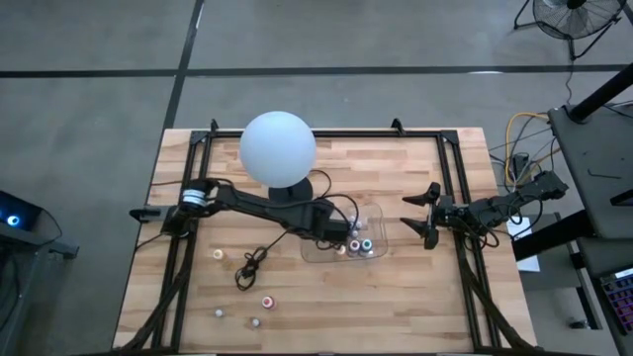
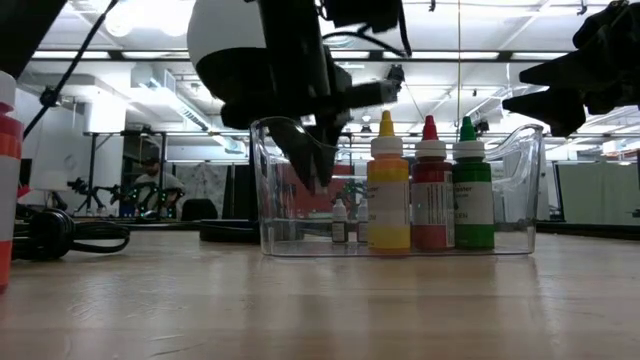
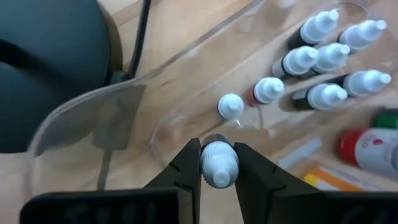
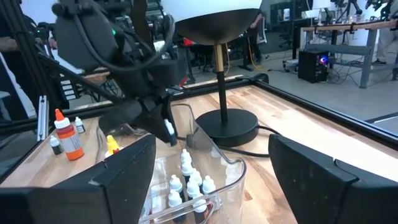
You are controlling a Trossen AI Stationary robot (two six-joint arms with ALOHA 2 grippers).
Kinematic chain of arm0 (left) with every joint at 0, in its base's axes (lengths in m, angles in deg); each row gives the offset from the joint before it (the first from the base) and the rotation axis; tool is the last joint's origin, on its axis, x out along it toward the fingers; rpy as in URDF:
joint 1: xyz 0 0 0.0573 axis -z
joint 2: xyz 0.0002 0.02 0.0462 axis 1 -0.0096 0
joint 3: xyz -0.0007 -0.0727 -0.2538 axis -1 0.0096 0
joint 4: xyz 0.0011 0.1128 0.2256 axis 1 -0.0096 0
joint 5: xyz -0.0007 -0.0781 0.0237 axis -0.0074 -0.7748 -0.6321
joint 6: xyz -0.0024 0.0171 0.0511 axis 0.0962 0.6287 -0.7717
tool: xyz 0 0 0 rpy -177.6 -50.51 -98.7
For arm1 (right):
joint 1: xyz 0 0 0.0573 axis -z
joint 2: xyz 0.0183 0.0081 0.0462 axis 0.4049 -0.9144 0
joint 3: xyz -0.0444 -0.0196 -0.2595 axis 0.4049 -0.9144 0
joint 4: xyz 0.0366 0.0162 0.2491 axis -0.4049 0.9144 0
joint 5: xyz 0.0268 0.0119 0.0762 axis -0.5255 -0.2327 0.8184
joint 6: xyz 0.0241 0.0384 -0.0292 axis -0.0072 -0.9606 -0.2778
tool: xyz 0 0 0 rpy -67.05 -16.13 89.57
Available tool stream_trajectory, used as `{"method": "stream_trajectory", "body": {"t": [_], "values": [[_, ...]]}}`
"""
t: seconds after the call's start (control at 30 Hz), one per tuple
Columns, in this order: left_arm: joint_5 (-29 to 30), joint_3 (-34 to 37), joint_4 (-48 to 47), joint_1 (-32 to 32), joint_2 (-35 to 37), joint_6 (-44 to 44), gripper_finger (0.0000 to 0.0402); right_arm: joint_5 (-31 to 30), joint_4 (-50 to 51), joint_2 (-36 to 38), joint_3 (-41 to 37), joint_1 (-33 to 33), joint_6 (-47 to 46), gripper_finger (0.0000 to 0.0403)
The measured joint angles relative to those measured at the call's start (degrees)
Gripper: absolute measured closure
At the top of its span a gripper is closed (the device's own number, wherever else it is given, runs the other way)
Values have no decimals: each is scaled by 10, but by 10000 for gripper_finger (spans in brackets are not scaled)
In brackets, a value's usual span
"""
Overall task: Pick & Place food coloring
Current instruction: Put the small red food coloring bottle into the transparent bin
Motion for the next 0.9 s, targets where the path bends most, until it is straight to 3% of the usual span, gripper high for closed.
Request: {"method": "stream_trajectory", "body": {"t": [0.47,0.9], "values": [[15,-64,-52,-6,-49,15,357,0,0,0,0,0,0,98],[12,-65,-60,-4,-44,72,358,0,0,0,0,0,0,92]]}}
